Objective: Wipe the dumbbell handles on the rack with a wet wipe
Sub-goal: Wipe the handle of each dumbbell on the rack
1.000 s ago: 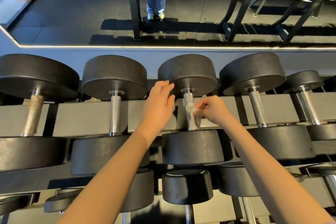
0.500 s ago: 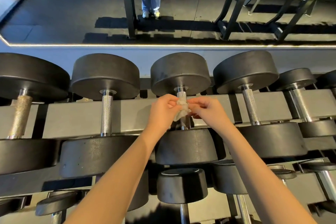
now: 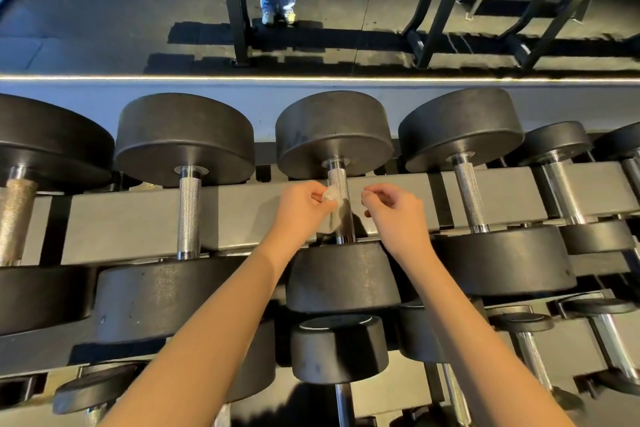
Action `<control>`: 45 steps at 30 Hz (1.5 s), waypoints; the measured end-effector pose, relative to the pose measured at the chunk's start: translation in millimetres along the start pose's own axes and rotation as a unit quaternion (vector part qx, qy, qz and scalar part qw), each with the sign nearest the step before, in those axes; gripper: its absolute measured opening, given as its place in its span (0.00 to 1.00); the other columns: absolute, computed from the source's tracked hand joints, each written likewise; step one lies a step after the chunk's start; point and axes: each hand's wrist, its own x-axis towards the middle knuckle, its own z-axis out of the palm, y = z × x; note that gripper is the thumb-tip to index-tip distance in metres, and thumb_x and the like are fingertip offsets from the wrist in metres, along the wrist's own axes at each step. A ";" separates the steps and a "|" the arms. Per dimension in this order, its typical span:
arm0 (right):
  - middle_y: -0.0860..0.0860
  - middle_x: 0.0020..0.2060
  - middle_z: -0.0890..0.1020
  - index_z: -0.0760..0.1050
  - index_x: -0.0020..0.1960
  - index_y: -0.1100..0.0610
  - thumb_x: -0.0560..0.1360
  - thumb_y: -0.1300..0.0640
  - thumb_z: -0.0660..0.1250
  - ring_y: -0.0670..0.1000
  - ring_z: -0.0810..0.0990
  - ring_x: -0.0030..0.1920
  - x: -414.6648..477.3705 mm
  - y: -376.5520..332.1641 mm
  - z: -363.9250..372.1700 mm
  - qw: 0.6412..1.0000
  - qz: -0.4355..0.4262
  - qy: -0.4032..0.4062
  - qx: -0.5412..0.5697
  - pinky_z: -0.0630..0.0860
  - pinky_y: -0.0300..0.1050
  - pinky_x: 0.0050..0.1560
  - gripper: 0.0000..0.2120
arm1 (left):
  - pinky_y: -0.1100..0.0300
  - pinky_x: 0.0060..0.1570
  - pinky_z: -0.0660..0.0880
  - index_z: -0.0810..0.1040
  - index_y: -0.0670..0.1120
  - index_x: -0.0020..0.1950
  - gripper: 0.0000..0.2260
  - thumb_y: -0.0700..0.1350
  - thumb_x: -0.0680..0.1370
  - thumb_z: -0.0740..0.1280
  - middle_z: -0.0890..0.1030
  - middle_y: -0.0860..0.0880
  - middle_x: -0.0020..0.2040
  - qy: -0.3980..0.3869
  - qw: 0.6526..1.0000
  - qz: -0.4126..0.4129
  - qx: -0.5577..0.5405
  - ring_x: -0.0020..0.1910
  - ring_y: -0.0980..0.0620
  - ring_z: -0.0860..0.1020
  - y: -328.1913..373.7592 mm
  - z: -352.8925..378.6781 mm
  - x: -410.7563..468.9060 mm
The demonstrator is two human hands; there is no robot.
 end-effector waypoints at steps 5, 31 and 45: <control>0.47 0.44 0.82 0.79 0.51 0.52 0.77 0.55 0.64 0.47 0.80 0.46 -1.4 -1.9 -0.4 1.000 0.002 0.002 0.012 0.77 0.44 0.50 0.06 | 0.72 0.33 0.68 0.80 0.47 0.49 0.03 0.43 0.75 0.70 0.78 0.55 0.40 0.026 1.000 0.001 0.015 0.39 0.61 0.75 5.4 0.3 -1.0; 0.50 0.35 0.79 0.78 0.43 0.56 0.78 0.56 0.61 0.45 0.77 0.37 -10.2 -0.7 -1.1 0.997 0.001 0.077 -0.030 0.70 0.38 0.35 0.09 | 0.65 0.35 0.68 0.78 0.44 0.43 0.04 0.43 0.75 0.70 0.77 0.50 0.39 -0.024 0.995 -0.013 0.100 0.40 0.53 0.75 18.6 -4.4 -5.3; 0.52 0.43 0.82 0.80 0.50 0.58 0.79 0.57 0.61 0.48 0.77 0.44 -40.3 14.1 -7.1 0.992 -0.042 0.095 -0.076 0.70 0.39 0.41 0.10 | 0.59 0.37 0.69 0.69 0.48 0.29 0.16 0.42 0.73 0.72 0.73 0.50 0.34 -0.082 0.979 0.044 0.181 0.36 0.51 0.73 31.5 -3.0 -19.1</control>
